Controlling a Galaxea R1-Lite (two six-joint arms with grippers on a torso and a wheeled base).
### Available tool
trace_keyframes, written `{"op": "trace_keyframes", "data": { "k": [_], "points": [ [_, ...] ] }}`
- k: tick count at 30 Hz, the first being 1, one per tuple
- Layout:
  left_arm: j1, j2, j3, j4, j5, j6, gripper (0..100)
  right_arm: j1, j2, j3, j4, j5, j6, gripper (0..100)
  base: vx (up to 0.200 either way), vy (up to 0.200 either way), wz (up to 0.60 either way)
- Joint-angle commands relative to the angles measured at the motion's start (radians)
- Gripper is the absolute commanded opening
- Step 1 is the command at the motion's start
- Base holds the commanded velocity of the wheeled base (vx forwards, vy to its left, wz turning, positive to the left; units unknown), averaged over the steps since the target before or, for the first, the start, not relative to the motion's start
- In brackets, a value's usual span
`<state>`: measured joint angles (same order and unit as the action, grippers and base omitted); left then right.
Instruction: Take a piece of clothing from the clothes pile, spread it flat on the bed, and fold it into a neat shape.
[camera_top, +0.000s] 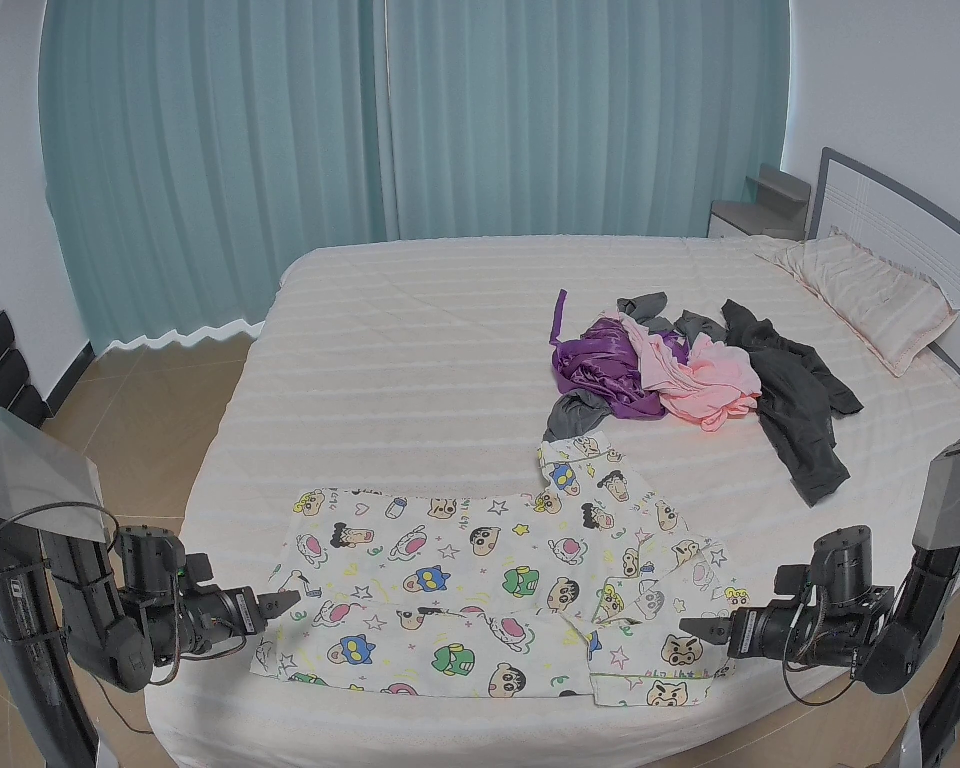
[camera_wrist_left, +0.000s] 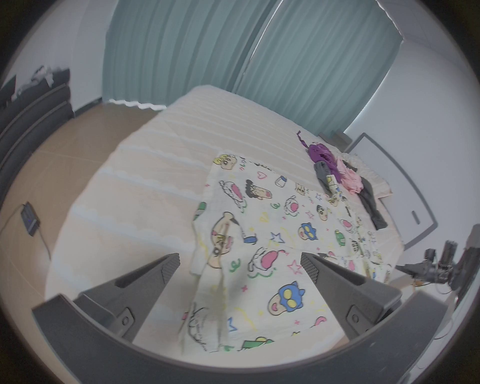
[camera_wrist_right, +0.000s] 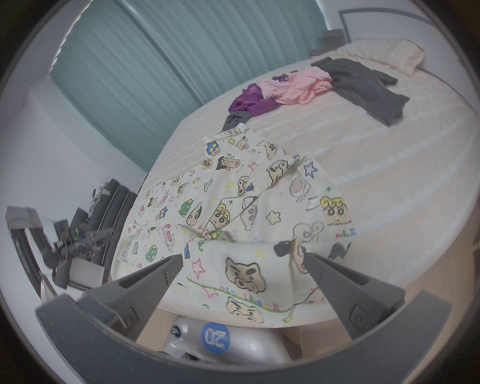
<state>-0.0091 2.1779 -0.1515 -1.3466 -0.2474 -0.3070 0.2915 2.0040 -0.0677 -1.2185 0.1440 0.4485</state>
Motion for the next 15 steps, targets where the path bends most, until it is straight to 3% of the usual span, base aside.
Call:
{"op": "trace_keyframes", "data": {
  "k": [1,4,7,15],
  "points": [
    [0.023,-0.012,-0.134,0.115,-0.105,-0.043,100,-0.109,0.098,0.068,-0.096,0.072,-0.102,100,0.000,0.000,0.00],
    [0.021,-0.020,-0.240,0.307,-0.190,-0.063,100,-0.130,0.171,0.068,-0.170,0.106,-0.128,100,0.000,0.000,0.00],
    [0.023,-0.016,-0.310,0.428,-0.204,-0.057,100,-0.133,0.199,0.068,-0.197,0.131,-0.129,100,0.000,0.000,0.00],
    [0.023,0.010,-0.335,0.454,-0.219,-0.007,100,-0.132,0.251,0.068,-0.242,0.137,-0.131,100,0.000,0.000,0.00]
  ]
}}
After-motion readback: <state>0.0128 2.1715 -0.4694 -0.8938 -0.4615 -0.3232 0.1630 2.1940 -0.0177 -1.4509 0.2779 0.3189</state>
